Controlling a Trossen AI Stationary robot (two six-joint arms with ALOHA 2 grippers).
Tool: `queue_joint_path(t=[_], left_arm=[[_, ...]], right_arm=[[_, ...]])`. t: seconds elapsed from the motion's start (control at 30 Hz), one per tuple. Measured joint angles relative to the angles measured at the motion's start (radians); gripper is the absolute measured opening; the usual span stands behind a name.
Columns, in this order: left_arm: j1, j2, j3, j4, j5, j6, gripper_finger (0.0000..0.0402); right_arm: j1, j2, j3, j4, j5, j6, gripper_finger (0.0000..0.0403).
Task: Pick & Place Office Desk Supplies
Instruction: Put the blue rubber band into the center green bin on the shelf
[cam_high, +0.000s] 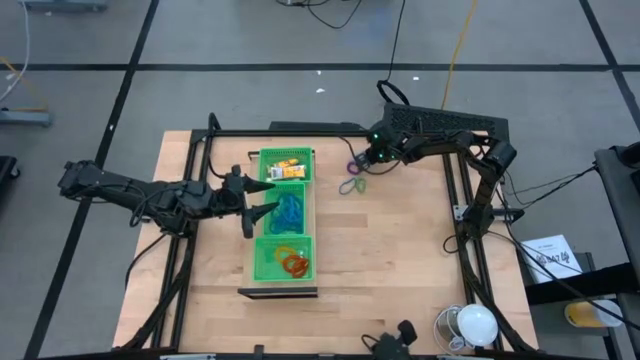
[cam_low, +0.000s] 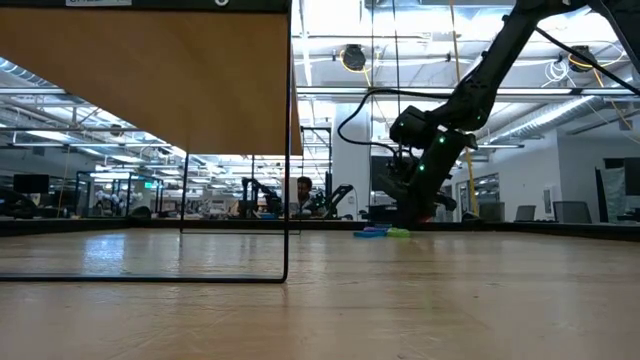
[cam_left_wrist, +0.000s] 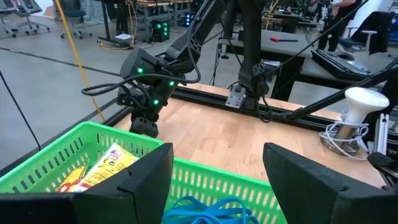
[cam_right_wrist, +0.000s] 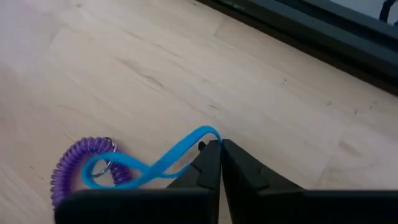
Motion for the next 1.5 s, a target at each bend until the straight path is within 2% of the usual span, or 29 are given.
queue_joint_path(t=[0.47, 0.73, 1.1, 1.3, 1.5], left_arm=[[0.0, 0.001, 0.0, 0.004, 0.0, -0.007, 0.0258], [0.0, 0.001, 0.0, 0.013, 0.0, -0.008, 0.0257], [0.0, 0.001, 0.0, 0.077, 0.0, -0.005, 0.0257], [0.0, 0.065, 0.0, 0.191, 0.004, -0.021, 0.0257], [0.0, 0.231, 0.0, 0.446, 0.039, 0.055, 0.0257]], right_arm=[[0.069, -0.067, -0.002, 0.123, 0.0, -0.137, 0.0001], [0.143, -0.225, -0.002, 0.119, -0.005, -0.187, 0.0], [0.338, -0.499, -0.04, 0.119, -0.008, -0.254, 0.0], [0.468, -0.601, -0.079, 0.148, -0.009, -0.284, 0.0], [0.582, -0.634, -0.138, 0.287, -0.008, -0.334, 0.0]])
